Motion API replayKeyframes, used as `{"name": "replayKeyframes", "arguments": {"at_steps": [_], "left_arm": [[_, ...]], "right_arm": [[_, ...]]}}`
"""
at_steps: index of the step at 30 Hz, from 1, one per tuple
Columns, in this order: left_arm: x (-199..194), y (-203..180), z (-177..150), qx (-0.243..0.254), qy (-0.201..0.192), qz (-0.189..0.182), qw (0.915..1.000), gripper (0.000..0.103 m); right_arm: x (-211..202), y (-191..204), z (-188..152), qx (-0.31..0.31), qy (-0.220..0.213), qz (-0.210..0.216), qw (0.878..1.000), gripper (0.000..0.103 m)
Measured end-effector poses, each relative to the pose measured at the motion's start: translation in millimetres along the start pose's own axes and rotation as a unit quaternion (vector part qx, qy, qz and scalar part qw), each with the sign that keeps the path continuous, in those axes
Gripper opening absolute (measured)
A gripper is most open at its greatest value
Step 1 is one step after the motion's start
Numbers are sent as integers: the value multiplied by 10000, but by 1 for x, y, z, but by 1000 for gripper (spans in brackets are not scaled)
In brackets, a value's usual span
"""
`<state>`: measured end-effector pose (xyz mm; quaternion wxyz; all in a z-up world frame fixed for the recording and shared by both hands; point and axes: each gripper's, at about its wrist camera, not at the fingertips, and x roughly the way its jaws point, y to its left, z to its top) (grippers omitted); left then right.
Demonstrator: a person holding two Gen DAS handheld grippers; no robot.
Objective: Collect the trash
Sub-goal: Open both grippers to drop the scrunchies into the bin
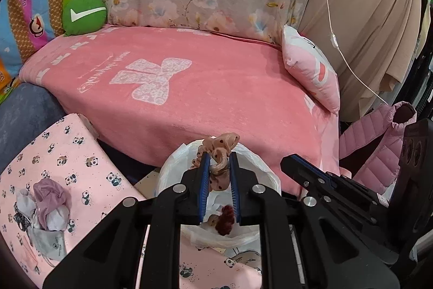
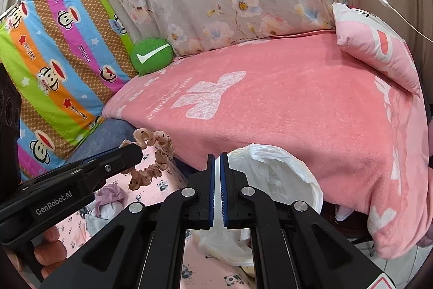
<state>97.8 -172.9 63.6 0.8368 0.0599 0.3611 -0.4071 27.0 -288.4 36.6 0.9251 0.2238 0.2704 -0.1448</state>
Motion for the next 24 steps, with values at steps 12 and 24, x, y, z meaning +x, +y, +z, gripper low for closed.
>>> {"name": "replayKeyframes", "arguments": {"at_steps": [12, 24], "left_arm": [[6, 5, -2, -171, -67, 274, 9995, 63], [-5, 43, -18, -584, -70, 575, 9966, 63]], "right_arm": [[10, -16, -9, 152, 226, -161, 9995, 18], [14, 14, -17, -117, 282, -19, 9995, 36]]}}
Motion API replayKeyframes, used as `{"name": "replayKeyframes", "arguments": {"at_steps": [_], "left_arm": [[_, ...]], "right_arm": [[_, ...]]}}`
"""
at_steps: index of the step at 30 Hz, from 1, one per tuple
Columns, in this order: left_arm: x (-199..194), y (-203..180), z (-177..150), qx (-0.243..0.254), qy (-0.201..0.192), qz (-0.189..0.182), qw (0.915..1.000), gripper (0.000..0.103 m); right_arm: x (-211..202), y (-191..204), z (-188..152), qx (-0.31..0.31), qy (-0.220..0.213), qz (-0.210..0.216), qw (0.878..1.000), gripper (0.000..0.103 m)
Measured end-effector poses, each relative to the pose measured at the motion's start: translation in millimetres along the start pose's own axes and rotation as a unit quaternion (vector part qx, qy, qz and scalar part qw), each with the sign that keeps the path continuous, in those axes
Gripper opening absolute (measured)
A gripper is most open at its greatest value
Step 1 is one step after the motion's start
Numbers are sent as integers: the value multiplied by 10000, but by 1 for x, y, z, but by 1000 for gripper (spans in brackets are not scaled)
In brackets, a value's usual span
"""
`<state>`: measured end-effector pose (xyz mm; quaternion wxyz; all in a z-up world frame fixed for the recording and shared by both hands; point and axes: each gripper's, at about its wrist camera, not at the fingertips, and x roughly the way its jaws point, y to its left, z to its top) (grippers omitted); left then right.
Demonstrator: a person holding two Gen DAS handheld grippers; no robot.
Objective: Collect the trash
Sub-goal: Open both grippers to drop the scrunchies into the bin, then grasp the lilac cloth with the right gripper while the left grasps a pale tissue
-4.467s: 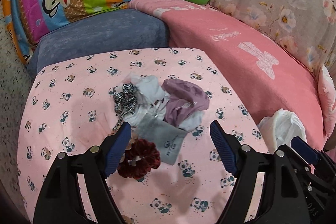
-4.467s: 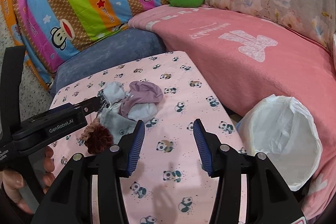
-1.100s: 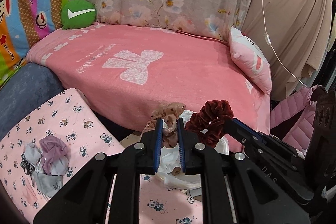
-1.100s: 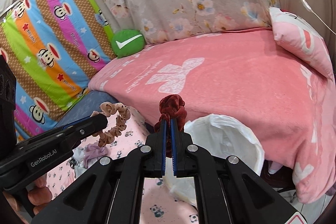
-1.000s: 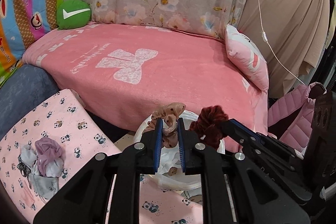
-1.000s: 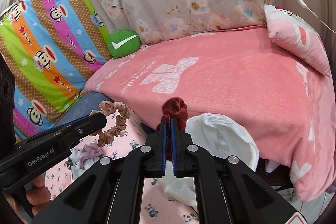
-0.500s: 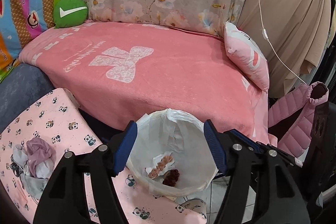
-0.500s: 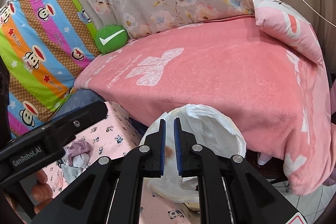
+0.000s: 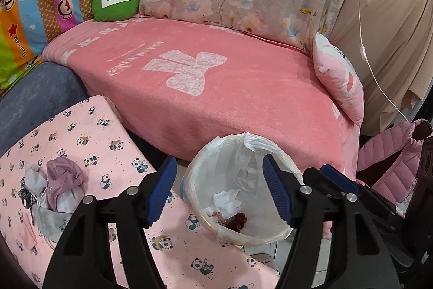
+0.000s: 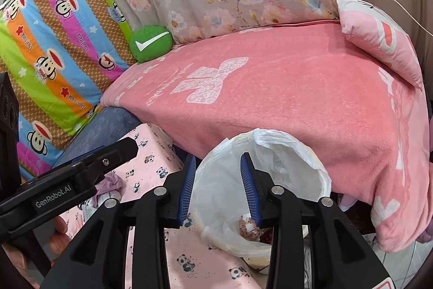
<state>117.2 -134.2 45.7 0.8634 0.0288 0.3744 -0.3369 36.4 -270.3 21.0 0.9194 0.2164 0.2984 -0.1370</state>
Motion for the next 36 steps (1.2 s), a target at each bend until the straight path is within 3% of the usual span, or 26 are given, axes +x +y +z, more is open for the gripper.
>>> {"name": "replayKeyframes", "arguments": {"at_steps": [10, 19, 28, 36], "left_arm": [[-18, 50, -9, -524, -65, 371, 9979, 64], [-38, 99, -24, -879, -147, 851, 9924, 71], [-56, 157, -50, -1287, -122, 1421, 9814, 76], [-70, 214, -83, -1821, 2, 1859, 9656, 85]], "right_arm": [[8, 44, -8, -346, 115, 205, 9991, 41], [20, 94, -22, -741, 318, 468, 9956, 42], [33, 150, -41, -1100, 567, 801, 9891, 42], [46, 196, -63, -1380, 712, 1012, 9827, 48]]}}
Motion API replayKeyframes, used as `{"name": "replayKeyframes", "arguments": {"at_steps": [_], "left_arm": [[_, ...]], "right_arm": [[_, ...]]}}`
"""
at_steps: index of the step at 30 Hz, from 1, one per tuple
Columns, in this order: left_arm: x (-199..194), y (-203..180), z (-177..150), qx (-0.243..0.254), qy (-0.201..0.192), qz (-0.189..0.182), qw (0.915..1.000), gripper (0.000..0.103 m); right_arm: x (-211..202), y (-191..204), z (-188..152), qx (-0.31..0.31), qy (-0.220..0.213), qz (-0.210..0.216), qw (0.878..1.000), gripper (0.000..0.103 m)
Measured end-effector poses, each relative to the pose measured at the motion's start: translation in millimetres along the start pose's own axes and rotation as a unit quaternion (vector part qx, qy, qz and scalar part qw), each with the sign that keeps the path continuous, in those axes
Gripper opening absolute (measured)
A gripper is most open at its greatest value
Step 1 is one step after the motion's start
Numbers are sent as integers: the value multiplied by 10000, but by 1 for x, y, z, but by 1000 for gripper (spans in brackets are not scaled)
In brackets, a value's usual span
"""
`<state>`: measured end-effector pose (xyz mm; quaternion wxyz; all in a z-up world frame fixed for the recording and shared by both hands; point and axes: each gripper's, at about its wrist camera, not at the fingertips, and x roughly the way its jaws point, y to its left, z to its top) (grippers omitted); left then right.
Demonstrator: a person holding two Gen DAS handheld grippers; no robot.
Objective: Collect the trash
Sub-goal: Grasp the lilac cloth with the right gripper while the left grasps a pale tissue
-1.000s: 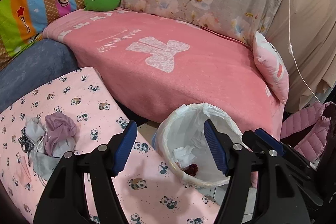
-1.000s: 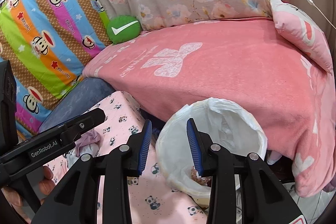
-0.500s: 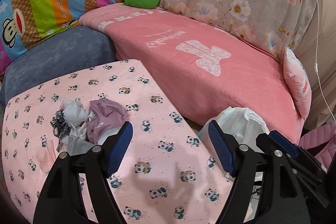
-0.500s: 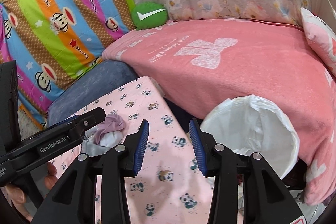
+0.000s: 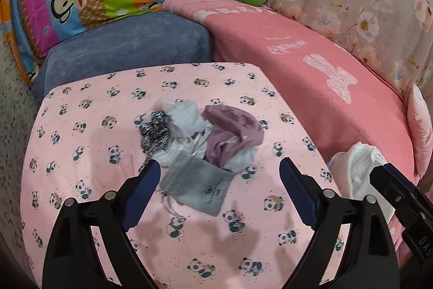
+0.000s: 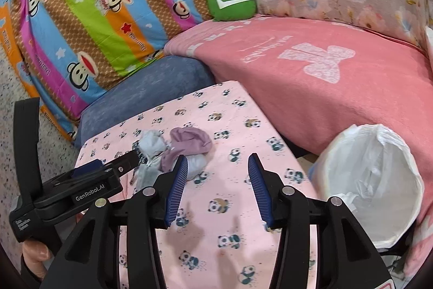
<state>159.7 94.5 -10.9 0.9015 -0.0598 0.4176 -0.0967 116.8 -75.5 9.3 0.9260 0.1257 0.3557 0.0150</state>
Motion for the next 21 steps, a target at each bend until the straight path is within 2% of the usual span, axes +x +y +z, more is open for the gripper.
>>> {"name": "replayKeyframes", "arguments": {"at_steps": [8, 15, 18, 21], "left_arm": [[14, 58, -14, -431, 255, 358, 9981, 85], [35, 93, -24, -585, 491, 584, 9954, 85], [46, 107, -28, -662, 633, 629, 9938, 85], [57, 118, -32, -709, 763, 661, 9924, 85]], "right_arm": [[38, 37, -6, -47, 240, 230, 9994, 49], [77, 54, -8, -38, 481, 225, 9986, 49], [94, 58, -6, -4, 535, 171, 9984, 55], [114, 64, -3, -47, 626, 117, 9980, 55]]}}
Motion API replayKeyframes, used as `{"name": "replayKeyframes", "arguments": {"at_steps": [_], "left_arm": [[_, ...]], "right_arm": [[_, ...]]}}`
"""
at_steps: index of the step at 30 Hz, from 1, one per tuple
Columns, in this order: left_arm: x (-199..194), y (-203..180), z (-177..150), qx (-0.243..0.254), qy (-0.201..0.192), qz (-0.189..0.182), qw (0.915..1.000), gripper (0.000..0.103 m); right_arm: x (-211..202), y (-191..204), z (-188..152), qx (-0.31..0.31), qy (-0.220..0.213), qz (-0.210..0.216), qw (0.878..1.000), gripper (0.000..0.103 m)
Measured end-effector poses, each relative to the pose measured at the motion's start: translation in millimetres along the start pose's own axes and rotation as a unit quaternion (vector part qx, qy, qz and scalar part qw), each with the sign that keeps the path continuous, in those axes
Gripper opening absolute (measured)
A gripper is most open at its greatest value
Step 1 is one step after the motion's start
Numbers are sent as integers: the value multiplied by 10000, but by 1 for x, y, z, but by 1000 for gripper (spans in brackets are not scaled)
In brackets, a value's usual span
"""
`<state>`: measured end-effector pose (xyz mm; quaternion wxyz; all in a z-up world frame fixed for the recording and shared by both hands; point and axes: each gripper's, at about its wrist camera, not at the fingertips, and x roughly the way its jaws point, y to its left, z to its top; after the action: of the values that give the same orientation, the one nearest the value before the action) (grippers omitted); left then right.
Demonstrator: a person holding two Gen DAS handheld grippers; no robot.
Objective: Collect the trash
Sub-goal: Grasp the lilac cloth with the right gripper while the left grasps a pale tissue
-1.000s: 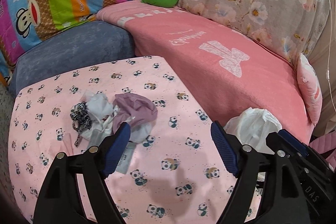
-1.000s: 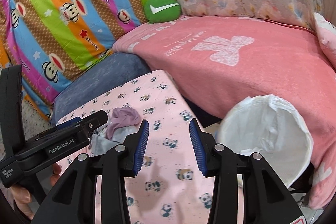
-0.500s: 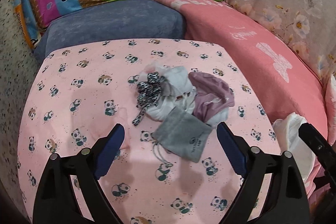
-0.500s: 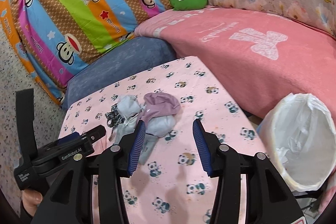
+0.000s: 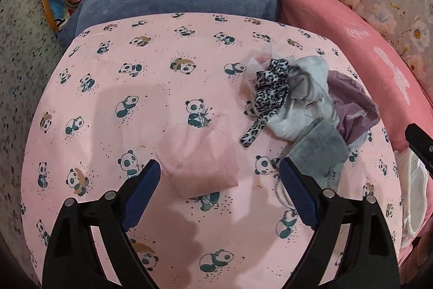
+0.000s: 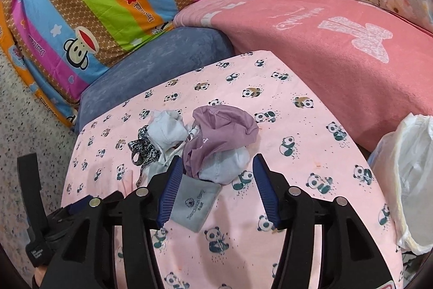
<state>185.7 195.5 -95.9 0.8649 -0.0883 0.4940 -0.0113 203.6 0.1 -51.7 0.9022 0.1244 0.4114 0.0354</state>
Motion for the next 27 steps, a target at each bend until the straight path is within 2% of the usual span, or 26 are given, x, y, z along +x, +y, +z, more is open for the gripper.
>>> {"name": "replayKeyframes", "arguments": {"at_steps": [5, 7, 11, 14, 16, 19, 21, 23, 27], "left_arm": [[11, 11, 0, -45, 146, -59, 9999, 84], [15, 13, 0, -35, 174, -96, 9998, 80], [22, 17, -2, -20, 291, -213, 9993, 66], [21, 14, -4, 132, 232, -202, 9994, 56], [20, 13, -4, 198, 224, -246, 9993, 46], [19, 12, -4, 236, 240, -296, 9990, 27], [20, 12, -3, 217, 284, -357, 9987, 8], [18, 13, -3, 135, 306, -428, 9985, 6], [4, 7, 0, 200, 143, -451, 9987, 5]], "right_arm": [[23, 5, 8, -38, 87, -76, 9999, 55], [31, 7, 10, -24, 126, -84, 9999, 55], [45, 9, 11, 31, 178, -101, 9998, 55], [53, 10, 10, 49, 252, -80, 9996, 55], [57, 11, 9, 48, 304, -61, 9995, 50], [61, 13, 8, 34, 401, 0, 9992, 34], [63, 13, 6, 29, 464, 63, 9989, 15], [61, 13, 5, 32, 478, 89, 9988, 7], [47, 12, 8, 90, 370, 331, 9987, 4]]}}
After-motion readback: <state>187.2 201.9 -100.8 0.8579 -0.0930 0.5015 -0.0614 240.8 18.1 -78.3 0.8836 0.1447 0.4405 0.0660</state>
